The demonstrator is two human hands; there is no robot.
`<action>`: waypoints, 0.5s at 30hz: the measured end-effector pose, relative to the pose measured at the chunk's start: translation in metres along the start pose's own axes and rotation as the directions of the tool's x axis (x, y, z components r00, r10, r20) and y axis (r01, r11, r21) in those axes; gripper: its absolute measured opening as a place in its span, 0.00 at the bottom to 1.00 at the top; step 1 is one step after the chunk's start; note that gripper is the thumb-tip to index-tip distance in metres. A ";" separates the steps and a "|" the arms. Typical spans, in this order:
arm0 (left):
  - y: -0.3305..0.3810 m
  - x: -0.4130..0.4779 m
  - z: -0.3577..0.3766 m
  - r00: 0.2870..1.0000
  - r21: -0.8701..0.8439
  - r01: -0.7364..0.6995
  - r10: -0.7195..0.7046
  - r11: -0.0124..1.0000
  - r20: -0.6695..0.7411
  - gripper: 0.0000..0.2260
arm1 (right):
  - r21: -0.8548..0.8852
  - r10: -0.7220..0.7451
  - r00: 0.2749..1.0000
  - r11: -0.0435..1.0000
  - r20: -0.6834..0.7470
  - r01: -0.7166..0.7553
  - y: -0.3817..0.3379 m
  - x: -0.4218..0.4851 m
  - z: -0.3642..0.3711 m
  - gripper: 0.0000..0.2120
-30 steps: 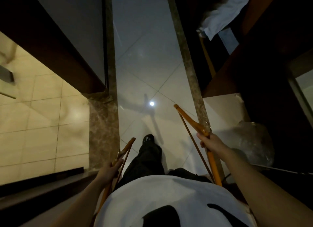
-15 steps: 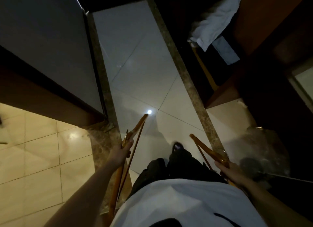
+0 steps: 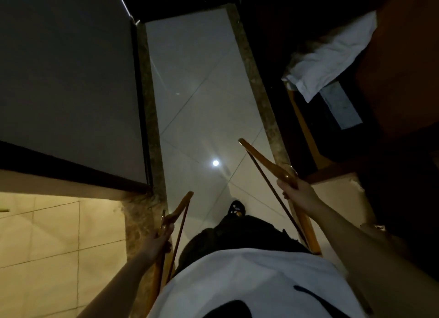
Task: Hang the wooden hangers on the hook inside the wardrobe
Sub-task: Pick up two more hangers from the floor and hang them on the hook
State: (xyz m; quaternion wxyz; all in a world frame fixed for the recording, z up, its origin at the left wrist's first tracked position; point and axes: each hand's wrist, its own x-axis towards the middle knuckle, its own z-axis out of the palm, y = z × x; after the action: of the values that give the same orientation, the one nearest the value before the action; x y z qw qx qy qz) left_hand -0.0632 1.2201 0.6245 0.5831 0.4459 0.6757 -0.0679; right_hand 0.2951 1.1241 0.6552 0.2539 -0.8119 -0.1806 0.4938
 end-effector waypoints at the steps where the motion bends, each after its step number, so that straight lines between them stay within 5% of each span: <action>1: 0.013 0.006 0.000 1.000 -0.008 -0.009 0.009 1.000 -0.003 0.16 | 0.003 -0.013 1.000 1.000 0.006 0.013 -0.016 0.011 -0.005 0.19; 7: 0.092 0.039 0.004 0.998 0.008 -0.029 0.029 1.000 0.047 0.18 | 0.026 -0.005 1.000 1.000 -0.019 0.005 -0.062 0.059 -0.023 0.25; 15: 0.226 0.109 -0.020 0.987 0.081 -0.133 0.125 0.988 0.100 0.15 | 0.085 0.188 0.982 0.979 -0.023 -0.185 -0.071 0.086 -0.017 0.19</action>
State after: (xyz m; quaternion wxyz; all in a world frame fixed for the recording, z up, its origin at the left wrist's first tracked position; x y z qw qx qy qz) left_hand 0.0850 1.4235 0.6351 0.5976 0.5102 0.6133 -0.0808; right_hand 0.3460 1.2240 0.6422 0.2425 -0.8216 -0.0791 0.5099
